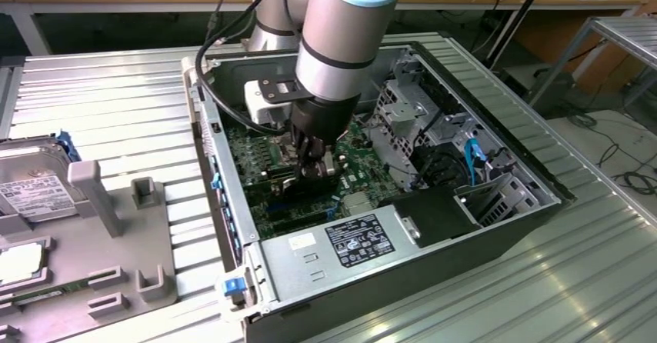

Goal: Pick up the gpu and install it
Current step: 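Press down on the gpu until it lock into place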

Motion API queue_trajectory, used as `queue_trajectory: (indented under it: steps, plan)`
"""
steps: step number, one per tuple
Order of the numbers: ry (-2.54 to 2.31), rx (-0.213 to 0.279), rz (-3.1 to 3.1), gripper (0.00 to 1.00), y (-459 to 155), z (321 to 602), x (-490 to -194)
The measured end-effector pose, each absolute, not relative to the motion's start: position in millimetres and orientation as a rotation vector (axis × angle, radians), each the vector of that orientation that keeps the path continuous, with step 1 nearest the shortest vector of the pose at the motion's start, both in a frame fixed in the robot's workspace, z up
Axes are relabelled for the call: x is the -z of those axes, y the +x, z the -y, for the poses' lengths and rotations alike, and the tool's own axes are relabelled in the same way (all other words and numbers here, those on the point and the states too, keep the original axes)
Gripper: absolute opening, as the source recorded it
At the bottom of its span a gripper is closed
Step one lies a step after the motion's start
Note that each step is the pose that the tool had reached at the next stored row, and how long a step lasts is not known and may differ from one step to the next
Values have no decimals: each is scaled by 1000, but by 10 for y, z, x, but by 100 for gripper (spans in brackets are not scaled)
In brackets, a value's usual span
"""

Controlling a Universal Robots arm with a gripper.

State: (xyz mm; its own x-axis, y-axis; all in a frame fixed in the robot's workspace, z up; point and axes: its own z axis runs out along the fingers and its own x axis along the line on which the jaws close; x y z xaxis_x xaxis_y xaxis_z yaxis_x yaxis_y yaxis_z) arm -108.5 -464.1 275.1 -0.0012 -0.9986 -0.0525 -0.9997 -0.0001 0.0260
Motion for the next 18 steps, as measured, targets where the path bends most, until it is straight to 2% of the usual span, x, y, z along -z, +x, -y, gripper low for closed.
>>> queue_trajectory:
  steps: [18]
  plan:
    - [-2202, -76, -2203, 11, -1085, 4641, -2661]
